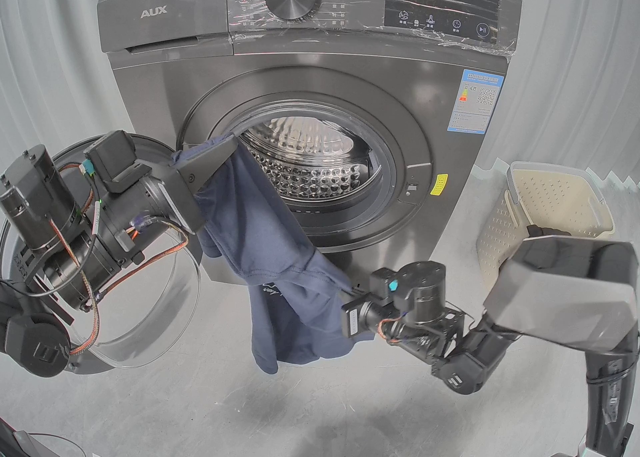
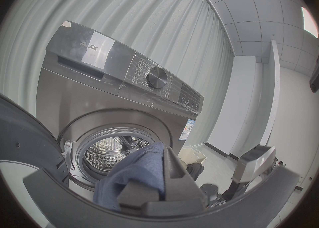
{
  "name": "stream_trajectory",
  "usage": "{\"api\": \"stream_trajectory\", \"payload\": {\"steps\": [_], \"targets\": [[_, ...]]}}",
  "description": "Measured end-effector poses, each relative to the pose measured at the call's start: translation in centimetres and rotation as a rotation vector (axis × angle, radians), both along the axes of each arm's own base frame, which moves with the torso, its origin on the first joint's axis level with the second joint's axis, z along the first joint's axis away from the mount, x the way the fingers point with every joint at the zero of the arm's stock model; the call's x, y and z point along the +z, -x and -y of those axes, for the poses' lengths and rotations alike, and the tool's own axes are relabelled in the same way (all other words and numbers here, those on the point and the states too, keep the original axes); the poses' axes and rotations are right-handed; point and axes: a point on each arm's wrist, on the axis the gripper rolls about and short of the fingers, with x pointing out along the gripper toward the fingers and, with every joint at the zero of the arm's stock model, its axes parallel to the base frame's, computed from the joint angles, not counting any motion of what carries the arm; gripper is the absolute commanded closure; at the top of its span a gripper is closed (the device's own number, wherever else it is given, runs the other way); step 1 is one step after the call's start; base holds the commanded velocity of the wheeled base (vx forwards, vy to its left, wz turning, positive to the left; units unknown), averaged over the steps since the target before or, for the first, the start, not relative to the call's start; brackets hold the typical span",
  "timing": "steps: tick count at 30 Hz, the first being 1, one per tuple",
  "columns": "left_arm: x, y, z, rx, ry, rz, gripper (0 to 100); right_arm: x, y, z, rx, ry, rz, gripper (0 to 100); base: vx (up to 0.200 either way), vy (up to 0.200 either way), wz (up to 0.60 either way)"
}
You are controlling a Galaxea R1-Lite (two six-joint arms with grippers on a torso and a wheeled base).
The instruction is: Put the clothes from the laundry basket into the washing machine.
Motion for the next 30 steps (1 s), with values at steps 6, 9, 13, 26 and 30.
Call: {"api": "stream_trajectory", "payload": {"steps": [6,9,13,26,30], "targets": [[0.0,0.0,-0.3,0.01,0.0,0.001,100,5.5,1.5,3.9,-0.019,-0.051,0.083,100,0.0,0.0,0.0],[0.0,0.2,-0.5,0.016,-0.001,0.0,100,8.3,2.6,5.7,-0.023,-0.091,0.137,100,0.0,0.0,0.0],[0.0,0.6,-1.0,0.026,-0.001,0.003,100,11.5,4.4,7.8,-0.019,-0.176,0.226,100,0.0,0.0,0.0],[-0.7,2.1,-2.0,0.04,-0.017,-0.01,100,15.6,5.7,11.0,-0.035,-0.317,0.399,100,0.0,0.0,0.0],[-1.0,2.0,-2.1,0.044,-0.027,-0.019,100,16.0,5.6,11.5,-0.047,-0.319,0.416,100,0.0,0.0,0.0]]}}
